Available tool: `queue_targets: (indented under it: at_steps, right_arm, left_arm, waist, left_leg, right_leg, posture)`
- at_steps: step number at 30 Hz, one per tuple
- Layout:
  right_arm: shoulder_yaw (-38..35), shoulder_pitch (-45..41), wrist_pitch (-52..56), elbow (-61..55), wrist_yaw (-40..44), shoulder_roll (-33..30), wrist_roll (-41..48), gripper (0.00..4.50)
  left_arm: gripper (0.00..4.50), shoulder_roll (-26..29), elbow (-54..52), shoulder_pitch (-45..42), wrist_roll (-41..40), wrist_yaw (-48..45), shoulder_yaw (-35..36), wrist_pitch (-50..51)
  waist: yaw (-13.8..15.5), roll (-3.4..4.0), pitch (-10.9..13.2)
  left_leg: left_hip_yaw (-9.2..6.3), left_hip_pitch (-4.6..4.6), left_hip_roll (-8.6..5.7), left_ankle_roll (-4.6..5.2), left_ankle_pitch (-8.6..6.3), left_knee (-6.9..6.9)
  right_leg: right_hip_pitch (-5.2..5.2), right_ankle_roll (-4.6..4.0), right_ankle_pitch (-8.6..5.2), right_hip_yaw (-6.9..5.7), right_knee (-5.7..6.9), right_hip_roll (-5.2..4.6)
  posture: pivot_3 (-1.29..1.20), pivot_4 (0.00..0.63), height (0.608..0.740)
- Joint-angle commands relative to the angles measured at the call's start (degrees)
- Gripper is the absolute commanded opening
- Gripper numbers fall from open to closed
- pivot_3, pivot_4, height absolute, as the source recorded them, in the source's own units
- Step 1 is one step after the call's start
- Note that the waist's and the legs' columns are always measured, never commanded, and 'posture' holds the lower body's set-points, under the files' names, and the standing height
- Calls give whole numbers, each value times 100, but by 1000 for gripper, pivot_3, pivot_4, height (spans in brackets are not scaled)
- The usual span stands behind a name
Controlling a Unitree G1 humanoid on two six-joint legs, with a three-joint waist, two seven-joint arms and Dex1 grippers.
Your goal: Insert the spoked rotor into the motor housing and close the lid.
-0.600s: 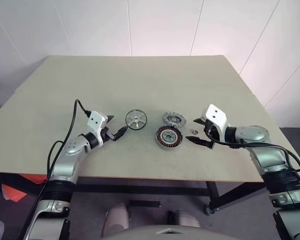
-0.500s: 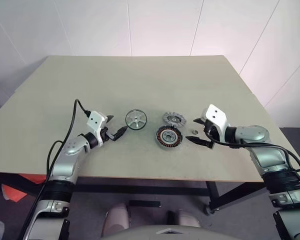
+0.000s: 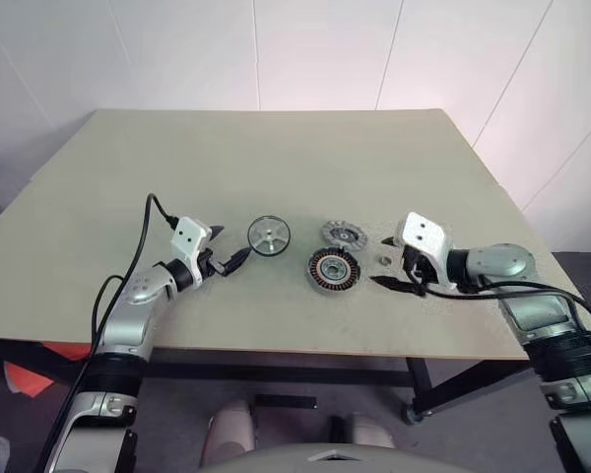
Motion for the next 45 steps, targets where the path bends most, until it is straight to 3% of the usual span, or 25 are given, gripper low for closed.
queue_targets:
  at_steps: [1, 7, 16, 24, 29, 45]
  right_arm:
    - [174, -104, -615, -431, 390, -371, -273, 4267]
    - [715, -584, -1415, -657, 897, -316, -589, 4267]
    - [1377, -1495, -2489, 538, 1204, 171, -1062, 4267]
    - [1634, -1885, -3376, 1463, 1351, 184, -1441, 4267]
    - [1594, -1935, -3495, 1518, 1387, 211, -1457, 2988]
    - [1697, -2256, -3716, 1361, 1379, 590, -1650, 2988]
  left_arm:
    - [4478, 43, -90, -166, -42, -18, 41, -85]
    - [4478, -22, 29, -270, -39, 45, 70, -133]
    - [4478, 3, -238, 1, -50, 243, 185, -107]
    - [4478, 24, -389, 124, -59, 353, 198, -79]
    - [4500, -5, -381, 142, -45, 397, 169, -91]
    - [4500, 33, -414, 207, -49, 434, 188, -74]
  waist:
    - [0, -1, 0]
    - [-30, -2, 1]
    - [-16, -7, 0]
    - [-24, -9, 1]
    - [-23, -9, 1]
    - [-31, -13, 1]
  left_leg:
    - [0, 0, 1, 0, 0, 0]
    - [0, 3, 6, 1, 0, 0]
    - [1, -3, 4, 6, -3, 6]
    - [1, -3, 5, 8, -4, 13]
    - [1, -3, 5, 8, -4, 14]
    - [1, -2, 6, 8, -4, 17]
  right_leg:
    - [0, 0, 0, 0, -1, 0]
    - [-1, 0, 0, 0, 0, 5]
    - [0, -5, 3, -1, 5, 3]
    - [-1, -6, 3, -2, 9, 2]
    - [0, -6, 3, -2, 10, 3]
    - [-4, -6, 3, -1, 20, 3]
  posture:
    - [0, 0, 740]
    - [0, 0, 740]
    - [0, 0, 740]
    - [0, 0, 740]
    - [0, 0, 740]
    - [0, 0, 740]
